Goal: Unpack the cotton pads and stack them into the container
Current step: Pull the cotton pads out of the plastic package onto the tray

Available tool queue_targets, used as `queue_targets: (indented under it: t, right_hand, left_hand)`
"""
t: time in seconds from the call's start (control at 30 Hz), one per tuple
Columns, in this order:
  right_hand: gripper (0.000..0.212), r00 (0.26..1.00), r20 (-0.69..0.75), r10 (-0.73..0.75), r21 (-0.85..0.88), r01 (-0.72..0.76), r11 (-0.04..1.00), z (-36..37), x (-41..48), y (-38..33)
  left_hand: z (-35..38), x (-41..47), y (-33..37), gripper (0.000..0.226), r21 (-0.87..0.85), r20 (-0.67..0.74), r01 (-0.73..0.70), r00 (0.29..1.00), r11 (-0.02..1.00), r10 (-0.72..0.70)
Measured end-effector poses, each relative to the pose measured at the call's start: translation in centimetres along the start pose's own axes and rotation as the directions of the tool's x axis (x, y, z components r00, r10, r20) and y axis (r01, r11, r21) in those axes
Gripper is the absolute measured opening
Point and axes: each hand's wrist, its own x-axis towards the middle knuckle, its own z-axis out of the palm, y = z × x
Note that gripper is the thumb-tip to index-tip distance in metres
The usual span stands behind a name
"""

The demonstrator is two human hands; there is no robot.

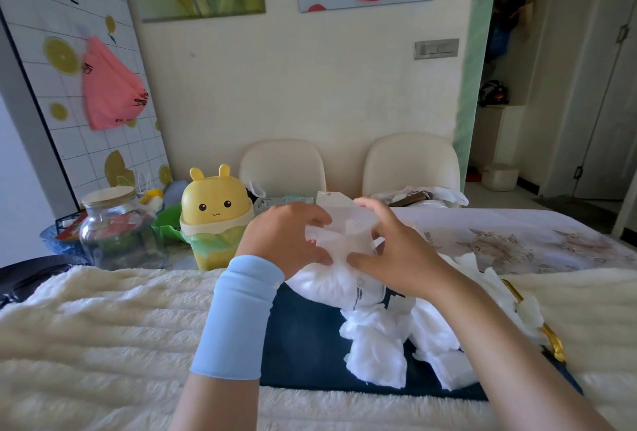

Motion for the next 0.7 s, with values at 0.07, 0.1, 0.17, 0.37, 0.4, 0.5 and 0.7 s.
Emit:
queue_targets:
  t: [0.07, 0.1, 0.17, 0.37, 0.4, 0.5, 0.7]
  right_hand:
    - [0.039, 1.000, -0.012, 0.017, -0.010, -0.017, 1.000, -0.1, 0.3, 0.8]
    - [0.024, 0.998, -0.053, 0.029, -0.016, -0.030, 0.999, -0.1, 0.5, 1.2]
    - [0.015, 0.988, -0.146, 0.060, 0.043, -0.054, 0.998, 0.0, 0.7, 1.6]
    - [0.009, 0.995, -0.033, 0.097, -0.029, -0.098, 0.995, -0.1, 0.9, 1.6]
    - [0.025, 0.998, -0.017, 0.063, -0.101, -0.065, 0.993, -0.1, 0.7, 1.4]
    - [0.040, 0.996, -0.068, -0.061, 0.080, 0.066, 0.995, 0.2, 0.4, 0.1]
    - [0.018, 0.939, -0.332, 0.089, 0.202, -0.022, 0.979, 1.8, 1.3, 0.8]
  left_hand:
    - [0.3, 0.0, -0.7, 0.063, -0.047, 0.041, 0.027, 0.999, 0.999, -0.025]
    - [0.6, 0.1, -1.2, 0.073, -0.073, 0.081, 0.050, 0.996, 0.996, -0.044]
    - [1.0, 0.2, -2.1, 0.087, -0.167, 0.177, 0.123, 0.980, 0.978, -0.093]
    - [1.5, 0.9, -2.8, 0.052, -0.444, -0.073, 0.097, 0.987, 0.891, -0.143]
    - [1.5, 0.9, -2.4, 0.042, -0.455, -0.117, 0.057, 0.986, 0.889, -0.122]
    - [1.5, 1.0, -1.3, 0.015, -0.376, -0.199, -0.099, 0.980, 0.921, 0.024]
    - [2.2, 1.1, 0.1, 0.056, -0.198, -0.345, -0.197, 0.931, 0.960, 0.120]
